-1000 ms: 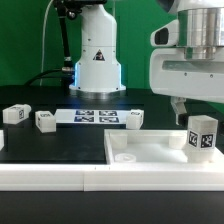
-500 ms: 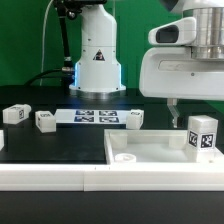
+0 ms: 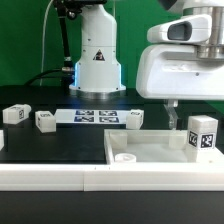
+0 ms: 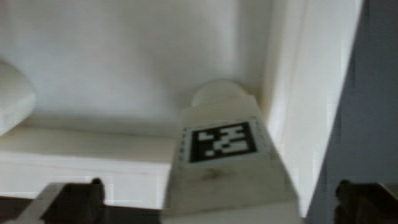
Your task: Assemble one leg
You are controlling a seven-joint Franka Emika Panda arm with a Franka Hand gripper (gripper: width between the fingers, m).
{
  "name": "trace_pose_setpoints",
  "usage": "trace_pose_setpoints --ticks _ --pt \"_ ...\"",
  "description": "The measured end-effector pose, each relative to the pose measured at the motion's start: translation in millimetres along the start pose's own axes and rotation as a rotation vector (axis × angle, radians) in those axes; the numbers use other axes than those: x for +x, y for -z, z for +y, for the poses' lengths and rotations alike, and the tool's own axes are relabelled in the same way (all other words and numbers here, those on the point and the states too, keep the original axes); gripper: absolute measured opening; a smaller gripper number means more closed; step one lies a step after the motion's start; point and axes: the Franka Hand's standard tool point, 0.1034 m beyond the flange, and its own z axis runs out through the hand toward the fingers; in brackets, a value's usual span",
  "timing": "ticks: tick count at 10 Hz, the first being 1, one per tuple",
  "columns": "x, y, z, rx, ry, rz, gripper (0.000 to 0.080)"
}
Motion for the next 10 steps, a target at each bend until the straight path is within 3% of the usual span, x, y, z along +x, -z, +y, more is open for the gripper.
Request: trace_pose_setpoints --ticks 2,3,4,5,6,10 --pt "1.2 0.1 4.2 -0.002 0.086 0.009 0.0648" --pt "1.2 0.0 4.2 -0.002 0.086 0.009 0.0539" --pt "1.2 0.0 4.2 -0.002 0.084 0.009 0.0539" --pt "1.1 0.0 4.1 -0.001 0.084 0.008 0.0338" --pt "0.9 -0.3 4.2 -0.002 0.084 0.008 0.0289" --pt "1.4 -0.3 6.8 0.006 -0.042 0.011 0.0289"
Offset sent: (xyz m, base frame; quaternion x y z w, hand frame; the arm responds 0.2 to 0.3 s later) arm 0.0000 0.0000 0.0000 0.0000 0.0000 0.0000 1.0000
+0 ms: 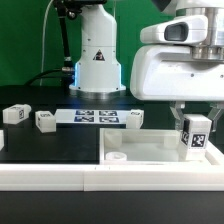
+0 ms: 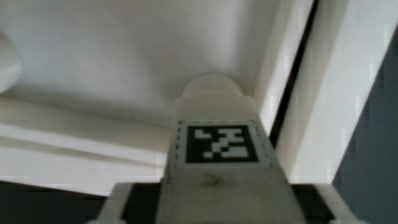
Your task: Assemble one leg
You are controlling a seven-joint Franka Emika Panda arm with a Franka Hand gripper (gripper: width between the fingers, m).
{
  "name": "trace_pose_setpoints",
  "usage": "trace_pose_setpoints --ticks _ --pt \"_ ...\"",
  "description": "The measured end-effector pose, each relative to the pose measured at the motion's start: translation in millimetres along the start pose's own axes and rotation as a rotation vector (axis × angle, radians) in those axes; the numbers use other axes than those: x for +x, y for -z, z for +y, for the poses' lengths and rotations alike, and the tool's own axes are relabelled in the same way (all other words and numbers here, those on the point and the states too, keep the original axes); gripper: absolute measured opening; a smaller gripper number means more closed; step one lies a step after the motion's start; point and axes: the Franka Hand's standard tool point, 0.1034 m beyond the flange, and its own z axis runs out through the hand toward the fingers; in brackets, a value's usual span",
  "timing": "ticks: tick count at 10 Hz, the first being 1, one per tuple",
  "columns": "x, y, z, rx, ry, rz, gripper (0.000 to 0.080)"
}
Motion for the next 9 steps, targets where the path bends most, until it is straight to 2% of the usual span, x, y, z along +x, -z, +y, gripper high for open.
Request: trace_pose_setpoints --ticks 5,9 --pt "-0.6 -0.7 -1.1 0.028 -0.522 -0.005 0.0290" --pt "-1.2 -1.6 -7.5 0.030 -0.909 -0.010 0.0290"
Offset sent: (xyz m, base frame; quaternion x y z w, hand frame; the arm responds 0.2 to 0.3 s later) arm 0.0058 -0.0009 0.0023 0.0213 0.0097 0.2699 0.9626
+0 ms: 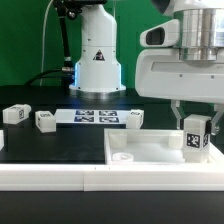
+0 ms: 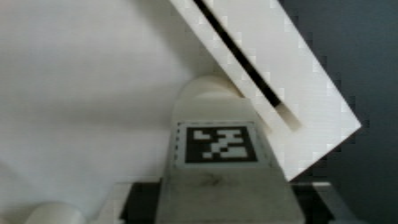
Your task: Assemble one leg
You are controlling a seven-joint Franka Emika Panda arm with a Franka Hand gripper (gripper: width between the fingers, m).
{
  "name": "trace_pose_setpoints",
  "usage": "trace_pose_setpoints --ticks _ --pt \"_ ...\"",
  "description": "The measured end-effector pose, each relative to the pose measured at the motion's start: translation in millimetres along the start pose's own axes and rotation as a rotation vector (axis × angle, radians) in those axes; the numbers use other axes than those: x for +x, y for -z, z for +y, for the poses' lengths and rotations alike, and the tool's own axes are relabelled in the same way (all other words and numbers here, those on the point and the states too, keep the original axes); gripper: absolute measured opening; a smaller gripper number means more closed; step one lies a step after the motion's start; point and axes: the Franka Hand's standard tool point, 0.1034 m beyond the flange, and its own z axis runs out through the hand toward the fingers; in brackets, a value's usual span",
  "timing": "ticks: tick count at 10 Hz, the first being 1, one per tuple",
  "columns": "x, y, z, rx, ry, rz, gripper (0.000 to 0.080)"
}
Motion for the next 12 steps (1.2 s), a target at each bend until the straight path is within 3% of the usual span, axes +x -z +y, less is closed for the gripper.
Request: trace_pose_setpoints --ticks 5,9,10,11,12 --pt "-6.7 -0.5 -2.6 0.001 -0.557 -0.010 0.0291" --pt "-6.0 -0.2 -2.4 0.011 -0.705 -0.038 0.0291" --pt "-6.1 -0.3 -2.5 0.012 -0.697 -0.038 0.0434" --pt "-5.5 -0.1 -2.6 0.015 -0.654 -0.036 0.0434" --pt "-4.3 0.1 -2.8 0.020 -0.593 -0.033 0.0566"
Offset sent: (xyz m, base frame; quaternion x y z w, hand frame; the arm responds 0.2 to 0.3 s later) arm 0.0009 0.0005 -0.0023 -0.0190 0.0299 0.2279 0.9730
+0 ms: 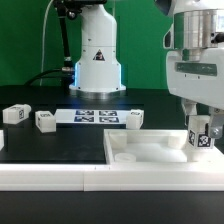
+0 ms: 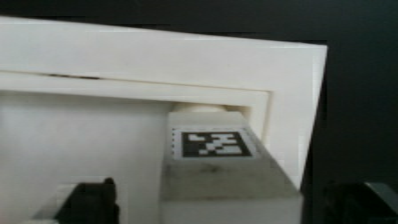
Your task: Assemble one leg
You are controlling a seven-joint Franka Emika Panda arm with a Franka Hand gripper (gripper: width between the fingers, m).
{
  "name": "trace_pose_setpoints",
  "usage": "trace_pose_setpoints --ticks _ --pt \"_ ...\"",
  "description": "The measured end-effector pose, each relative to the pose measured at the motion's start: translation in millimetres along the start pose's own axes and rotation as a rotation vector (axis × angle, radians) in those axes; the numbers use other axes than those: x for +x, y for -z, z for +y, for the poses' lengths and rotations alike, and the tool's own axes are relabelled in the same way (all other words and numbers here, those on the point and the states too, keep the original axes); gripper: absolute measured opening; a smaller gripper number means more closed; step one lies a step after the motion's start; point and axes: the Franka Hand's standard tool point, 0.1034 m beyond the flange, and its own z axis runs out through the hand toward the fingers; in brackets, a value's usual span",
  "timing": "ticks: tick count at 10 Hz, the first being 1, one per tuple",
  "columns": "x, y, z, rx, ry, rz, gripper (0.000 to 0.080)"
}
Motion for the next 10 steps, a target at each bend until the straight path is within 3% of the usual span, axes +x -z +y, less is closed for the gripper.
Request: trace_pose_setpoints --ticks 2,10 --pt "-0.4 0.0 0.1 0.000 0.180 0.001 0.0643" --pt "-1.7 0.0 0.1 -0.012 1.014 0.013 0.0649"
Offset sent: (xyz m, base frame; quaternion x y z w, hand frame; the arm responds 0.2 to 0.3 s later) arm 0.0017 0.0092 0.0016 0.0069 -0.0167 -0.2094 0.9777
